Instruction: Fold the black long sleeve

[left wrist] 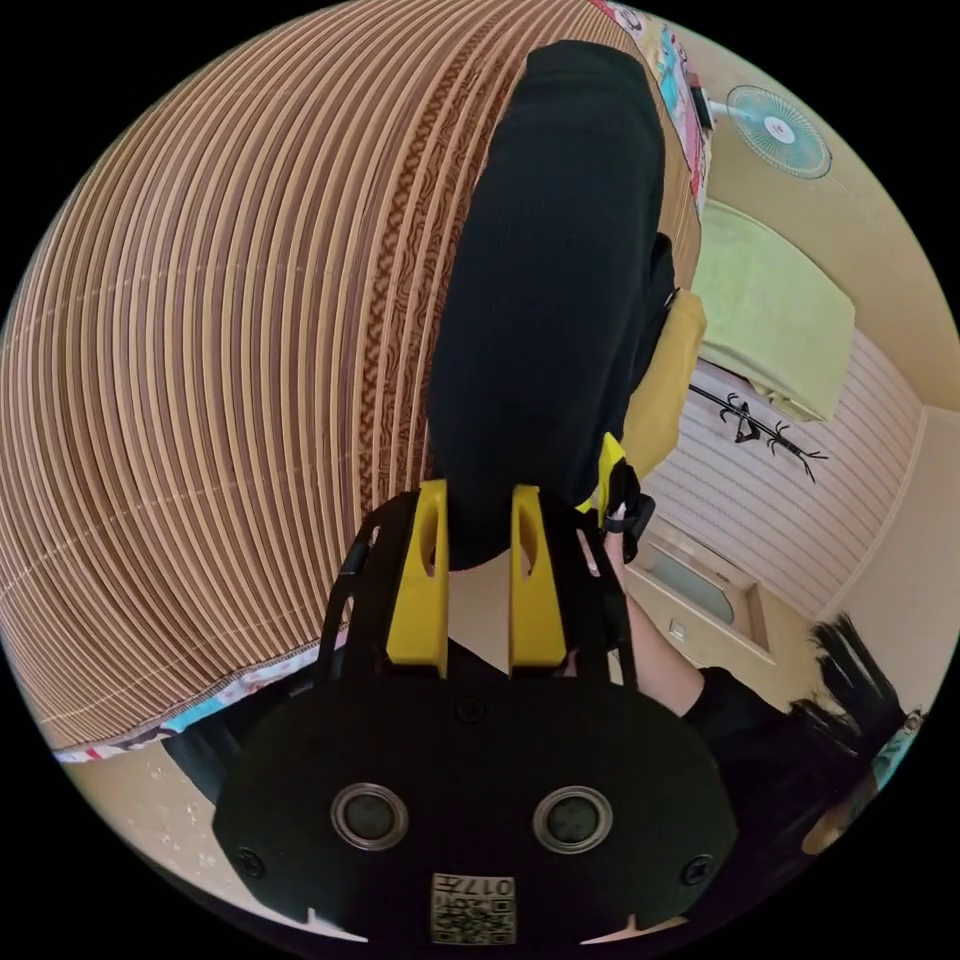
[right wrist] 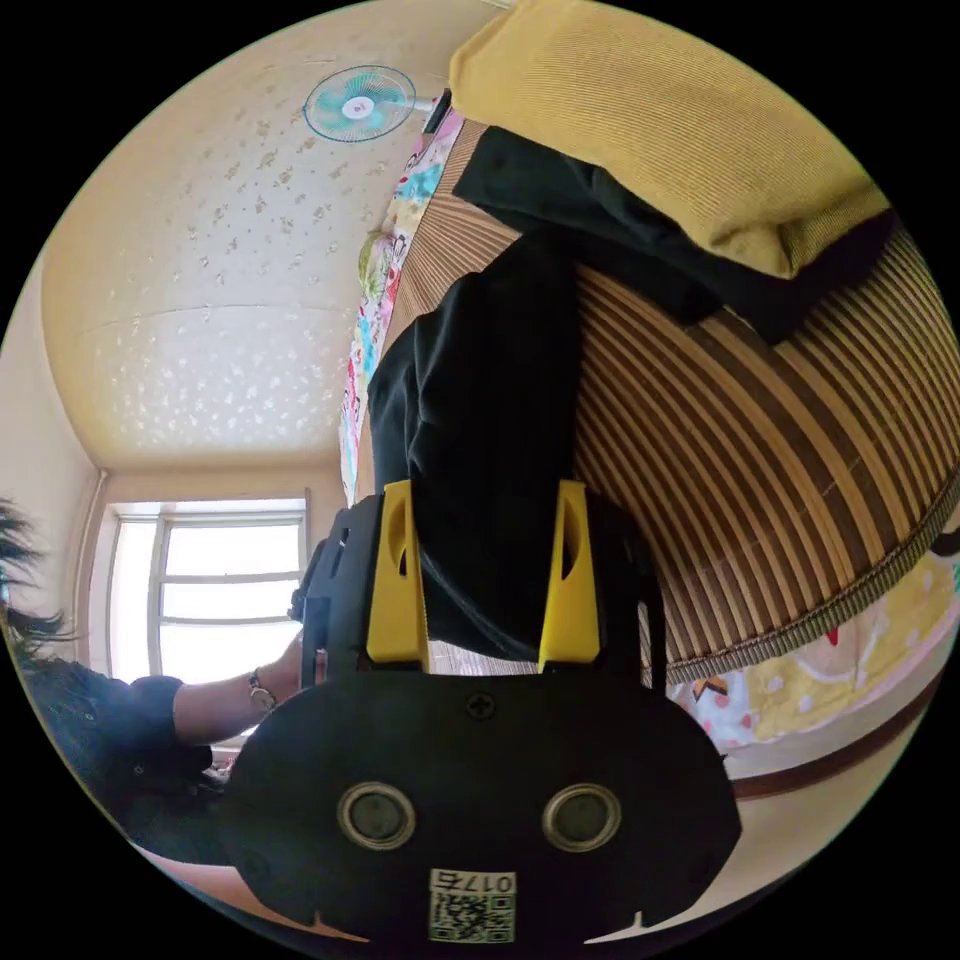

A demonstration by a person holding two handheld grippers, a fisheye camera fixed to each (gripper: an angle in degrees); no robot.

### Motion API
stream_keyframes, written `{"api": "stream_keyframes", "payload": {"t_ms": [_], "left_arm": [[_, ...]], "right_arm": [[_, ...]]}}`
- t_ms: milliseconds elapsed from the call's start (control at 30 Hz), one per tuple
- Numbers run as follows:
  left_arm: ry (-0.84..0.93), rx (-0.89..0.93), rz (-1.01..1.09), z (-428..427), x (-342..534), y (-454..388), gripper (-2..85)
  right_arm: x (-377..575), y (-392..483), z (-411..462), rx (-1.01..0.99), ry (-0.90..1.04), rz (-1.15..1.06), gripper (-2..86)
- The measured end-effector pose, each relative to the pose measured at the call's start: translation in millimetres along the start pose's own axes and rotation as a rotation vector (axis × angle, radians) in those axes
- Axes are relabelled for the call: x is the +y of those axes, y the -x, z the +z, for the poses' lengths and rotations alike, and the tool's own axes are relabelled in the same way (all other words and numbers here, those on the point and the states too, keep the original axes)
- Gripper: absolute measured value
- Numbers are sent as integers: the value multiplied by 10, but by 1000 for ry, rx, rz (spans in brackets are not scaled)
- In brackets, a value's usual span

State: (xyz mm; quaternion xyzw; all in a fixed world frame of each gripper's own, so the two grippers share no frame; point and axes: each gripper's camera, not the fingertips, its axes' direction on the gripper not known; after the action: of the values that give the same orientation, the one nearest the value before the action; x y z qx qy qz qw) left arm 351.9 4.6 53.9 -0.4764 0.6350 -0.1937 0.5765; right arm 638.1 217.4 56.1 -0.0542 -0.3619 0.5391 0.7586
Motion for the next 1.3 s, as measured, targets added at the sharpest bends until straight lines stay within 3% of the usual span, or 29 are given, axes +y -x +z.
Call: {"api": "stream_keyframes", "payload": {"t_ms": [100, 200, 267, 400, 600, 833, 933, 1033, 1167, 1300], "left_arm": [[7, 45, 43, -195, 357, -104, 80], [-23, 72, 62, -538, 802, -200, 76], [-83, 40, 75, -909, 1200, -302, 74], [-194, -13, 102, -1613, 1744, -448, 70], [-434, -82, 139, -3027, 2760, -528, 67], [-791, -76, 116, -4711, 4485, -130, 69], [-868, -175, -77, -5135, 5158, 290, 88], [-950, -317, -194, -5248, 5870, 622, 75], [-960, -371, -175, -5084, 6493, 886, 12], [-932, -366, -80, -4898, 6561, 853, 4]], "right_arm": [[33, -92, 42, -19, 99, 4, 162], [125, -223, 125, -158, 181, 86, 141], [269, -323, 283, -271, 205, 210, 131], [474, -110, 727, -352, 261, 208, 125], [728, 520, 1788, -540, 369, 189, 116], [1176, 1838, 3173, -652, 510, -20, 113], [1435, 2142, 3696, -583, 584, -48, 119], [1618, 2167, 4176, -368, 842, -67, 112], [1889, 1742, 4491, -104, 1374, -115, 30], [1911, 1231, 4181, -36, 1454, -41, 11]]}}
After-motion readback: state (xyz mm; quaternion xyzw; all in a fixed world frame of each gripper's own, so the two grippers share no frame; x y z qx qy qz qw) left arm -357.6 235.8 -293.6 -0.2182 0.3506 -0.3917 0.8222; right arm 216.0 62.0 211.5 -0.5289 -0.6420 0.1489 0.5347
